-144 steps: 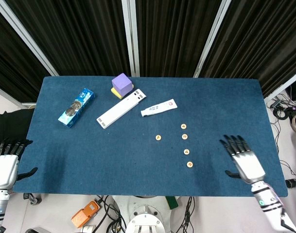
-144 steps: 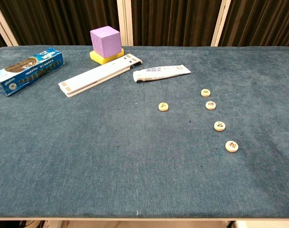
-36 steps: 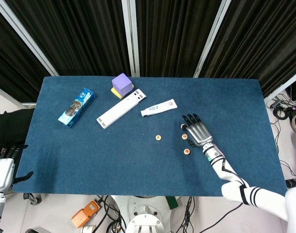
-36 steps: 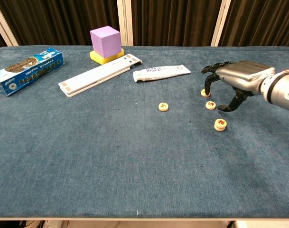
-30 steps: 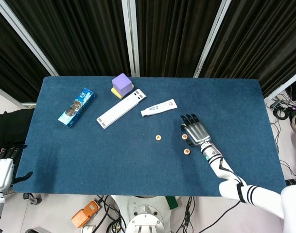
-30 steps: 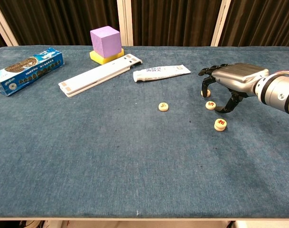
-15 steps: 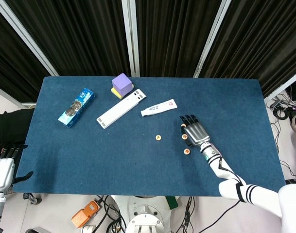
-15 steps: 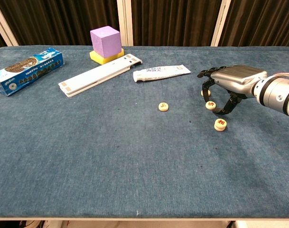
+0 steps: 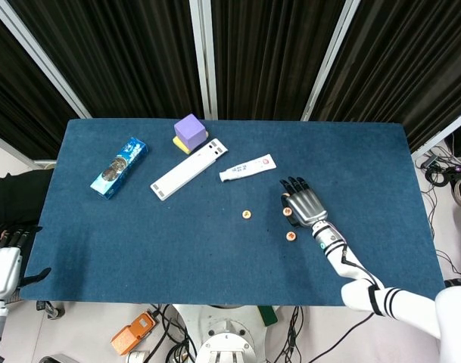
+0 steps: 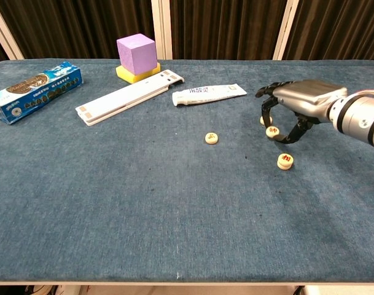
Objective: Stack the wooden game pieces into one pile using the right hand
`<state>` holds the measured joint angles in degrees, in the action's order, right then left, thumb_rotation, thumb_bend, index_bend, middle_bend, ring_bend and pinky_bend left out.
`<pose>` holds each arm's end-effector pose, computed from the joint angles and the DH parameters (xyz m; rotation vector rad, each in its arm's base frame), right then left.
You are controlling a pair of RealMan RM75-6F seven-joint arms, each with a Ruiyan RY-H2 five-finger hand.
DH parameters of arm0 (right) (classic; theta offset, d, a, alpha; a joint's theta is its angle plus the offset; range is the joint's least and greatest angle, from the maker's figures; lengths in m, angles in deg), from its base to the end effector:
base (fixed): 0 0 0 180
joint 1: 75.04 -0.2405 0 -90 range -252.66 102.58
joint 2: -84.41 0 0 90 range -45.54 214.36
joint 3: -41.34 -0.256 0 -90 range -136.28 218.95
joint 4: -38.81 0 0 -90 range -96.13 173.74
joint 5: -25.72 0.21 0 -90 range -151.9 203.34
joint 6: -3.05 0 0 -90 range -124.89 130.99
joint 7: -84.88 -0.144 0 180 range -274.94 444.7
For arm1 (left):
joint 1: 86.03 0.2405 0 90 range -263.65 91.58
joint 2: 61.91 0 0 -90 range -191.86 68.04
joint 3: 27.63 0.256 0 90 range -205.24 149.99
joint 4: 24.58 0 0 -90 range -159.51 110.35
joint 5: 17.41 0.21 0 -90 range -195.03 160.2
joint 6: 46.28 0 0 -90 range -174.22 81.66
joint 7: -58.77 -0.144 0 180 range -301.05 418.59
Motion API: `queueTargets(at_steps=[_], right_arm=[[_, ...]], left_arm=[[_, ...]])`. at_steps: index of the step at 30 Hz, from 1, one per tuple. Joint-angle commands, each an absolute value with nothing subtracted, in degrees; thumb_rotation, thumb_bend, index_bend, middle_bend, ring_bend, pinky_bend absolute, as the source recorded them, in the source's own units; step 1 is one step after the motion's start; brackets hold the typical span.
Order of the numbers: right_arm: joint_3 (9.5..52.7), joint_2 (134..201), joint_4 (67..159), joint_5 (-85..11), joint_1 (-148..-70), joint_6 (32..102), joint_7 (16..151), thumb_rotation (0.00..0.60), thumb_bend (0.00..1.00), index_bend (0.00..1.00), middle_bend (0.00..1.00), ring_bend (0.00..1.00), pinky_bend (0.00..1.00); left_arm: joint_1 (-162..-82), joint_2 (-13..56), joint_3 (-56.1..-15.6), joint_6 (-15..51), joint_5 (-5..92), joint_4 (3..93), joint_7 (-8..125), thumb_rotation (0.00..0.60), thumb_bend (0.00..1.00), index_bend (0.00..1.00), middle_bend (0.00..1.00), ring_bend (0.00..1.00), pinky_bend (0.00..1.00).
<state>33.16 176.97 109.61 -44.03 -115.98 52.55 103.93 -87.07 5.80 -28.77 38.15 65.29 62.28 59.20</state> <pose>-0.1947 -0.3551 -0.0335 1.9449 -0.8180 0.7394 -0.3457 0.1529 0.1458 -1.3212 -0.9752 -0.7825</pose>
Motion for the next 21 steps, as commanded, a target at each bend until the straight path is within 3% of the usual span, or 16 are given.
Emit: queueTargets(at_steps=[1,9,21], right_arm=[[34.0,173.1,115.0,-46.6,-114.6,55.4,103.1,0.600,0.52,0.55,0.13,0.04,0.12],[39.1,165.5,124.6,-52.1,-110.9,58.8,102.7,0.600,0.52,0.55,0.13,0.04,0.12],[41.1,167.1,123.2,-54.9,-110.1,59.1,104.0,0.600,0.52,0.52,0.13,0.04,0.12]], left_arm=[[-87.0,5.8,-28.8,38.2,65.3,62.2,59.3,0.600,0.01,0.21,0.18,0.12,0.00],[-87.1,5.9,-28.7,38.2,65.6,62.2,59.4,0.600,0.01,0.21,0.18,0.12,0.00],[-87.1,5.9,-28.7,38.3,65.7,62.6,59.1,0.600,0.01,0.21,0.18,0.12,0.00]])
